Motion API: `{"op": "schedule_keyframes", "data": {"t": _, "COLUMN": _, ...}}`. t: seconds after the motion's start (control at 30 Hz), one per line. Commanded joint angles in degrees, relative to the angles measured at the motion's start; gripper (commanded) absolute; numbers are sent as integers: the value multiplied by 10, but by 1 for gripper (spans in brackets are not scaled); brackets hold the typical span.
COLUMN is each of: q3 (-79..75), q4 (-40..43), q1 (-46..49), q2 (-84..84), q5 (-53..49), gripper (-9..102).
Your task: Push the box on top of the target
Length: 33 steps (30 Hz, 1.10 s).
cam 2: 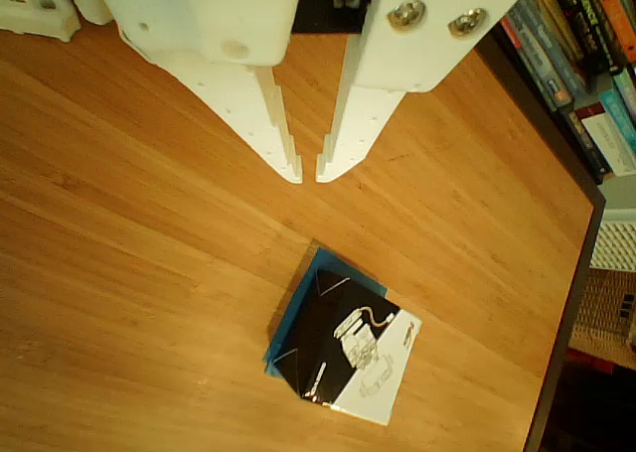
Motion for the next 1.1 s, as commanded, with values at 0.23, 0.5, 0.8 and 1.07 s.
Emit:
{"op": "schedule_keyframes", "data": {"t": 0.23, "q3": 75, "q4": 6, "q1": -2, "q2": 4, "q5": -40, "gripper": 9}}
{"op": "schedule_keyframes", "data": {"t": 0.5, "q3": 95, "q4": 1, "q1": -7, "q2": 4, "q5": -56, "gripper": 9}}
{"op": "schedule_keyframes", "data": {"t": 0.8, "q3": 172, "q4": -47, "q1": -13, "q2": 4, "q5": -54, "gripper": 10}}
{"op": "schedule_keyframes", "data": {"t": 1.07, "q3": 171, "q4": -47, "q1": -11, "q2": 4, "q5": -86, "gripper": 9}}
